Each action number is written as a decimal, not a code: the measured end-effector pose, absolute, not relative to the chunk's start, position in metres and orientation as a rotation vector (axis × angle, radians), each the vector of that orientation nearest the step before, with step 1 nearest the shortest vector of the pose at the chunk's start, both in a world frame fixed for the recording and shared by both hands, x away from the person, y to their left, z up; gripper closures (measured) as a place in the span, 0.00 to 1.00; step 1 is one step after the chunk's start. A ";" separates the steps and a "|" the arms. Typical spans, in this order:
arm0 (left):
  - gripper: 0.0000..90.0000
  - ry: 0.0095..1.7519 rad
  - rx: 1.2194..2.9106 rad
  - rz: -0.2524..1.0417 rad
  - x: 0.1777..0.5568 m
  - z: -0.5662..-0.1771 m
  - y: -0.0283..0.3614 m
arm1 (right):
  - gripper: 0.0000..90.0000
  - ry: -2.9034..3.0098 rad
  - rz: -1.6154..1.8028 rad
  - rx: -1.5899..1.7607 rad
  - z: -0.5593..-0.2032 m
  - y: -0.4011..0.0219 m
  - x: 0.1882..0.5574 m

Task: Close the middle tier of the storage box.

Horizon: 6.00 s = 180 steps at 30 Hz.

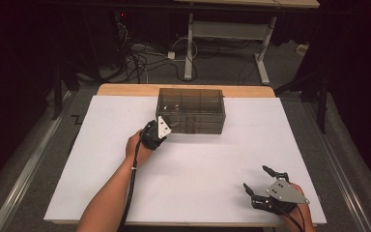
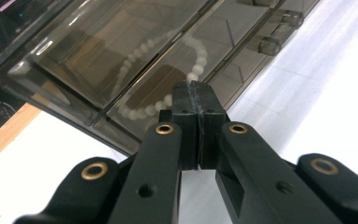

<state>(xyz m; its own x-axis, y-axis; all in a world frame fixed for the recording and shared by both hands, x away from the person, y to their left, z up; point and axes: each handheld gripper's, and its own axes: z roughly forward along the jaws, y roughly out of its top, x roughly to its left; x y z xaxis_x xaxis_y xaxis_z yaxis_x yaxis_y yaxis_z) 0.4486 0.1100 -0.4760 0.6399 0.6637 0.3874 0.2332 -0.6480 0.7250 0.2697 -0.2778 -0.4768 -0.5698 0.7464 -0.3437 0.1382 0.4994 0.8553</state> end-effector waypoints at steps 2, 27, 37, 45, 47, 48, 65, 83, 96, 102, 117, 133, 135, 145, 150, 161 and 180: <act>0.97 0.697 2.219 0.865 0.449 -0.476 0.111 | 0.20 2.012 1.060 0.726 -0.477 -0.278 0.270; 0.95 0.691 2.210 0.863 0.447 -0.475 0.114 | 0.20 2.018 1.058 0.725 -0.477 -0.277 0.270; 0.95 0.654 2.159 0.881 0.438 -0.464 0.112 | 0.20 2.021 1.056 0.722 -0.478 -0.275 0.270; 0.92 0.633 2.135 0.889 0.430 -0.456 0.112 | 0.20 2.021 1.056 0.723 -0.478 -0.274 0.270; 0.92 0.623 2.135 0.900 0.428 -0.455 0.112 | 0.20 2.023 1.054 0.722 -0.478 -0.273 0.270; 0.92 0.621 2.133 0.903 0.428 -0.454 0.113 | 0.20 2.024 1.055 0.723 -0.478 -0.273 0.270; 0.64 0.586 2.074 0.884 0.414 -0.442 0.115 | 0.20 2.028 1.050 0.721 -0.478 -0.272 0.270; 0.28 0.540 2.020 0.965 0.388 -0.441 0.108 | 0.20 2.027 1.052 0.720 -0.478 -0.271 0.269; 0.26 0.504 2.025 0.941 0.374 -0.437 0.108 | 0.20 2.022 1.052 0.721 -0.478 -0.272 0.269; 0.26 0.490 2.026 0.947 0.366 -0.436 0.113 | 0.20 2.022 1.053 0.719 -0.477 -0.271 0.268; 0.26 0.474 2.031 0.943 0.351 -0.434 0.127 | 0.20 2.022 1.052 0.711 -0.476 -0.270 0.267; 0.26 0.441 2.025 0.941 0.337 -0.431 0.135 | 0.20 2.028 1.056 0.706 -0.476 -0.266 0.267; 0.26 0.437 2.022 0.939 0.334 -0.430 0.136 | 0.20 2.028 1.056 0.703 -0.476 -0.265 0.268; 0.25 0.440 2.033 0.953 0.324 -0.433 0.143 | 0.20 2.032 1.065 0.694 -0.475 -0.262 0.270; 0.23 0.445 2.028 0.953 0.320 -0.435 0.147 | 0.20 2.037 1.067 0.687 -0.475 -0.261 0.270; 0.23 0.446 2.045 0.964 0.310 -0.439 0.156 | 0.20 2.044 1.070 0.681 -0.476 -0.259 0.272; 0.23 0.517 2.089 0.981 0.295 -0.451 0.189 | 0.20 2.060 1.069 0.650 -0.476 -0.253 0.279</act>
